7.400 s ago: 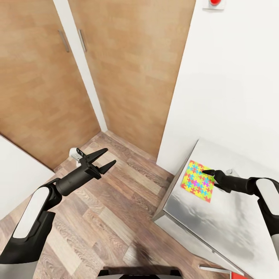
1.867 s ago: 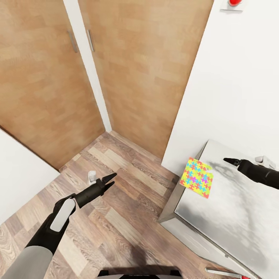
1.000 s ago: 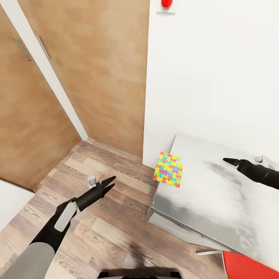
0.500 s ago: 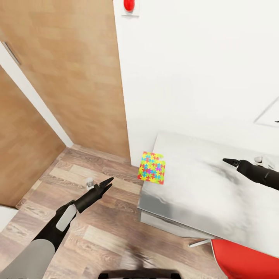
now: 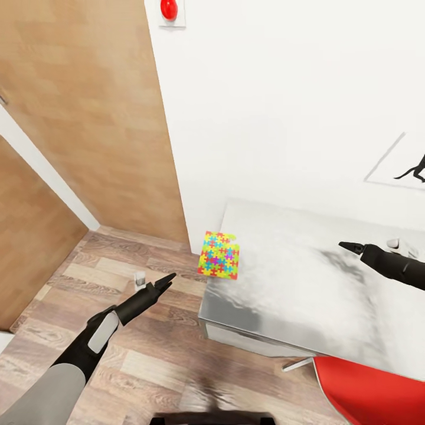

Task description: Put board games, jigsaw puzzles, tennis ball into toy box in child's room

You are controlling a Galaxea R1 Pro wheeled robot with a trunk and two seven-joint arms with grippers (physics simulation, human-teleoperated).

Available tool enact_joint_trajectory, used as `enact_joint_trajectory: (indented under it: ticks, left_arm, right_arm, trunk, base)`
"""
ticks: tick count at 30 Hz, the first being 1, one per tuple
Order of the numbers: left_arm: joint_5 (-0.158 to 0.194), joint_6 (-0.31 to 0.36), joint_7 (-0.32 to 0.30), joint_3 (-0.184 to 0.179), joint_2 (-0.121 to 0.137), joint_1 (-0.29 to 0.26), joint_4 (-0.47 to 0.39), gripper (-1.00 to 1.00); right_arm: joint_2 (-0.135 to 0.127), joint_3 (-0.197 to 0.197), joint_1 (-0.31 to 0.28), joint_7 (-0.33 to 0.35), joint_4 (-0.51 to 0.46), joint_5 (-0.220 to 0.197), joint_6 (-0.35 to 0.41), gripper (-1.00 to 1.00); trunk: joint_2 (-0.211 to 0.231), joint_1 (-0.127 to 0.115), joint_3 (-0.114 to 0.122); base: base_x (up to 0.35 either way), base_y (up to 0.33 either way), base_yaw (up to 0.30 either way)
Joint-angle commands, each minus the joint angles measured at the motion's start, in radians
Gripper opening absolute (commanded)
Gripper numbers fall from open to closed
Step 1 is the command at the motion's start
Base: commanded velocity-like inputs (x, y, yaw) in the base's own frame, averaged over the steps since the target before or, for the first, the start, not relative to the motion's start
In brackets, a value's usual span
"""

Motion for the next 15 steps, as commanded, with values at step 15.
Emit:
enact_joint_trajectory:
  ticks: [15]
  left_arm:
    - [0.0,0.007,0.004,0.001,-0.002,0.001,0.001,1.0]
  right_arm:
    - [0.007,0.01,0.001,-0.01,-0.015,-0.011,0.003,1.0]
  trunk:
    - [-0.002,0.001,-0.001]
  base:
    - [0.041,0.026,-0.019]
